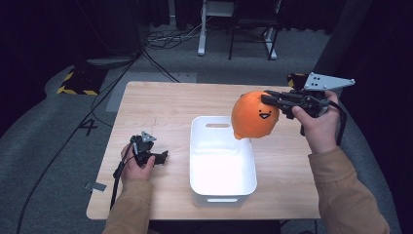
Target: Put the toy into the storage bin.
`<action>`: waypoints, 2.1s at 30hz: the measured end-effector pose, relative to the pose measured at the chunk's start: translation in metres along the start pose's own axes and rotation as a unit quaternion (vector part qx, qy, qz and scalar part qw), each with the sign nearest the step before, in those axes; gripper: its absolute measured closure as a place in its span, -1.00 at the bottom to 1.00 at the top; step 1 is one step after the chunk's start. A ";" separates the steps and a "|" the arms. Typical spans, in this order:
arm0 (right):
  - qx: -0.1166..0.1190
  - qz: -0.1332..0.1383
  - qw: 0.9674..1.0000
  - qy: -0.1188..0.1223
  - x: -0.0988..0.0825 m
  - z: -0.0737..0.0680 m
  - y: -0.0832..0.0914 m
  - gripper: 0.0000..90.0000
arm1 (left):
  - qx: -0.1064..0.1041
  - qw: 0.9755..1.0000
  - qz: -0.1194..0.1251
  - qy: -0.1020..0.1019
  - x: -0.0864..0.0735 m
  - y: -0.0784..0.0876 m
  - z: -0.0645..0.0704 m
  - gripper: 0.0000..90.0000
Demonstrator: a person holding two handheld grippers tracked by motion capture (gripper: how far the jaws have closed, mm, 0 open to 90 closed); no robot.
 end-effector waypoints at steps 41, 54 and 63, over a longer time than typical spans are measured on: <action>0.053 -0.033 0.998 0.003 -0.026 -0.042 -0.113 0.75 | 0.000 1.000 0.000 0.000 0.000 0.000 0.000 -0.77; 0.067 -0.076 0.995 0.011 -0.046 -0.058 -0.133 0.73 | 0.000 1.000 0.000 0.001 0.000 0.000 0.000 -0.77; 0.075 -0.108 0.991 0.013 -0.058 -0.064 -0.141 0.73 | 0.000 1.000 0.000 0.001 0.000 0.000 0.000 -0.77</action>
Point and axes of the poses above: each handheld gripper's, and its own axes: y roughly backward along the jaws, x roughly out of its top, z roughly to its right, the point moved 3 cm from there along -y, roughly forward along the jaws, and after that the axes turned 13 degrees about y, right-handed, at the moved point
